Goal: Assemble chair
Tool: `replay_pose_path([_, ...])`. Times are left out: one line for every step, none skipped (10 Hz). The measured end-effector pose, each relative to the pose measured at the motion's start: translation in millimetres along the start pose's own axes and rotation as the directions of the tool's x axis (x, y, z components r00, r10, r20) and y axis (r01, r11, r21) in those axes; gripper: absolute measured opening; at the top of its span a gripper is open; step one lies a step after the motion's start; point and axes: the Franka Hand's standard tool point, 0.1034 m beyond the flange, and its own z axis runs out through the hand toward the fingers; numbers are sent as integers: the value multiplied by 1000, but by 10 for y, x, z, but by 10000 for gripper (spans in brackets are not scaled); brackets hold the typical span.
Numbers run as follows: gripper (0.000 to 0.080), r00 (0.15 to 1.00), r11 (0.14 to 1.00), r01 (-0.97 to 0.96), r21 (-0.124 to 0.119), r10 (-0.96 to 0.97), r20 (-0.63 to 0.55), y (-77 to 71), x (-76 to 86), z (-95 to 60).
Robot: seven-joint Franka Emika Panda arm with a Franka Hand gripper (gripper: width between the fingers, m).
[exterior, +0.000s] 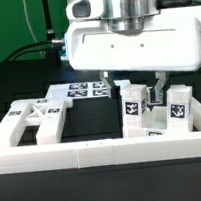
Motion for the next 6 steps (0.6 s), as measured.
replay_pose_path([618, 1000, 1000, 15, 6, -15, -5, -1, 5, -50])
replay_pose_path([643, 999, 999, 33, 12, -33, -13, 24, -34, -108])
replay_pose_path([643, 999, 999, 43, 15, -43, -14, 45, -103, -143])
replay_pose_path([648, 999, 998, 53, 14, -53, -11, 52, -148, -144])
replay_pose_path([648, 999, 999, 52, 13, -52, -11, 56, -138, -131])
replay_pose_path([649, 999, 999, 53, 13, -52, -11, 56, -139, -128])
